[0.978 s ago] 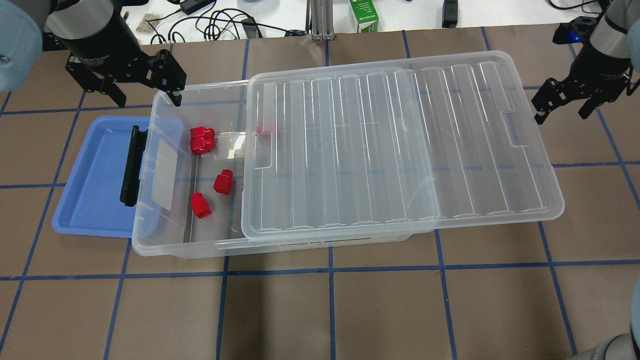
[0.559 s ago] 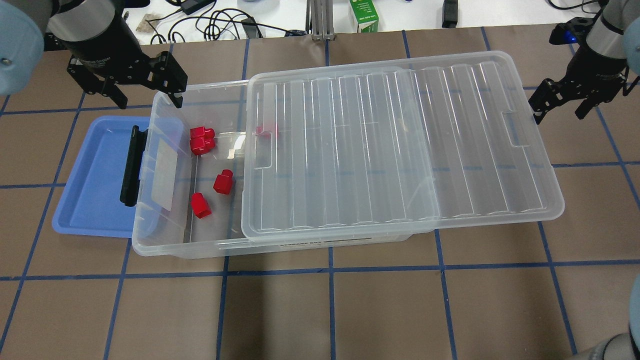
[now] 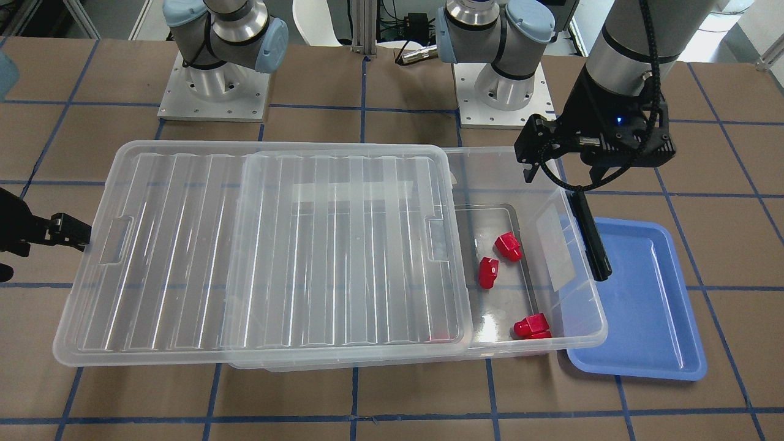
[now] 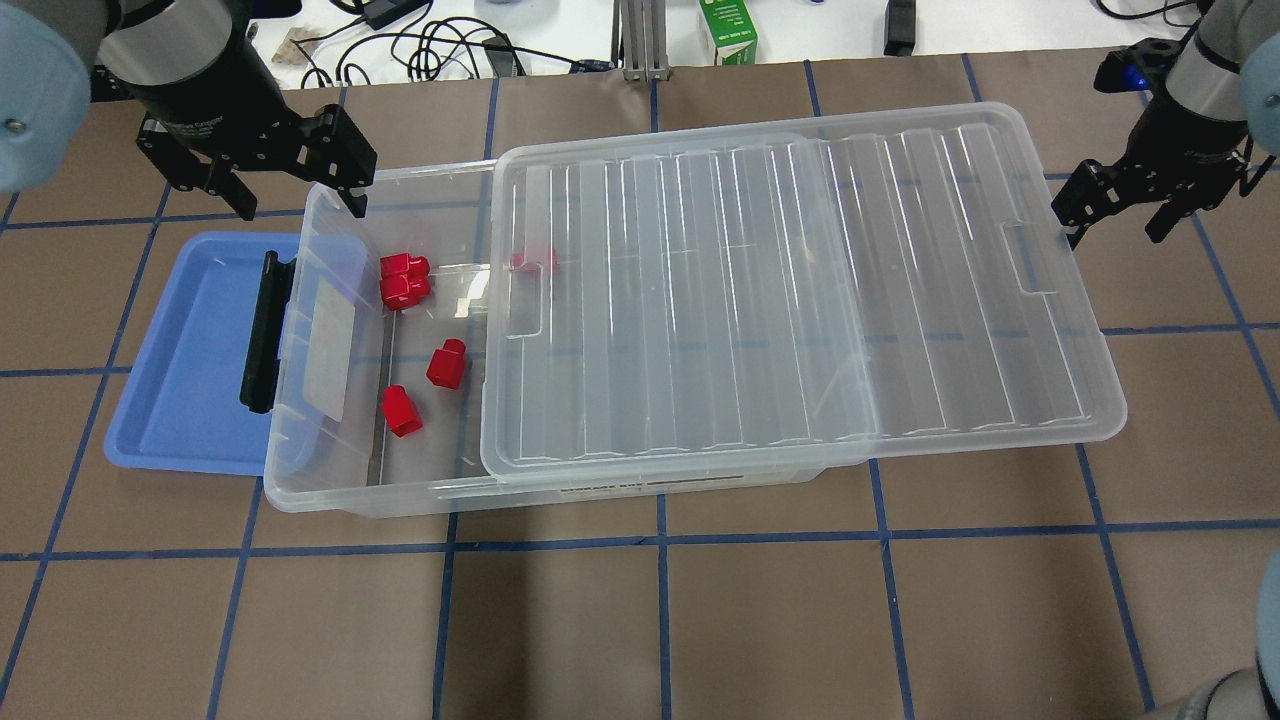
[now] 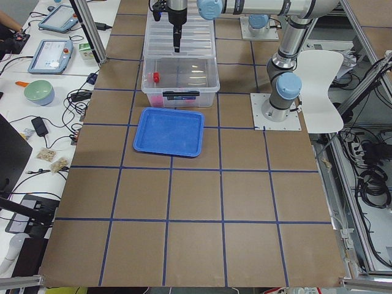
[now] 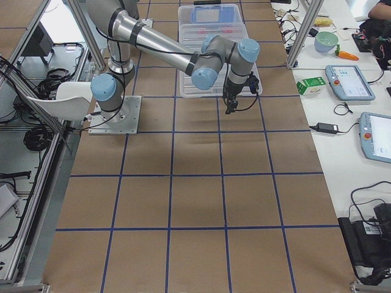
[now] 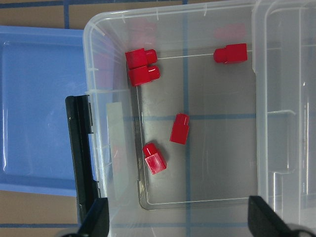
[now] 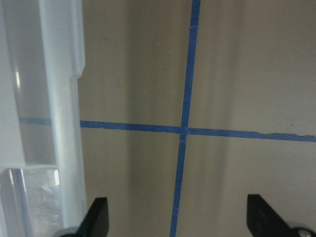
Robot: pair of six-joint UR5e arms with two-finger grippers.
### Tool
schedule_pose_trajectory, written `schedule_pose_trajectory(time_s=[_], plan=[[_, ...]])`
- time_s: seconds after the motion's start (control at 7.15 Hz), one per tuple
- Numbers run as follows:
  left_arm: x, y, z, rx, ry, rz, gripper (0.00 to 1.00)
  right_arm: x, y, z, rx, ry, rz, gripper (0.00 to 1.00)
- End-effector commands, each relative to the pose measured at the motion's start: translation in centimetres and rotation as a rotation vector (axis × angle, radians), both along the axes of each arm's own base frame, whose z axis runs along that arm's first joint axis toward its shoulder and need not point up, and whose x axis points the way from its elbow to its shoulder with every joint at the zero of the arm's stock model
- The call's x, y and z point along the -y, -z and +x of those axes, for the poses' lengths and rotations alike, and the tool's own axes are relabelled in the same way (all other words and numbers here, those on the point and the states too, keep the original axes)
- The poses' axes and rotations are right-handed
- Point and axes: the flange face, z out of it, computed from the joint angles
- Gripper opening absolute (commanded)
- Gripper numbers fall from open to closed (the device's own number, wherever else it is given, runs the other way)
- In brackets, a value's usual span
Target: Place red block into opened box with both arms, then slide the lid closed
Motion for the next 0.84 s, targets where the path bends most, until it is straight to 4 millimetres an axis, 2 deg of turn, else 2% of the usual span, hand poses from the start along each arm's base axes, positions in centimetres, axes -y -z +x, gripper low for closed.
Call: schedule_pose_trajectory(time_s=[0.0, 0.14, 0.7], plan=[[0.1, 0.1, 0.0, -0.002, -0.001, 0.002, 1.00, -0.2, 0.6, 2.0, -0.006, 0.042, 0.011, 1.00], [0.1, 0.2, 0.0, -0.002, -0.001, 0.004, 1.00, -0.1, 0.6, 3.7, -0.009, 0.027, 0.008, 1.00], [0.1, 0.4, -0.1, -0.002, 0.000, 0.007, 1.00, 0.1, 0.4, 7.2, -0.024, 0.092, 0.005, 1.00]])
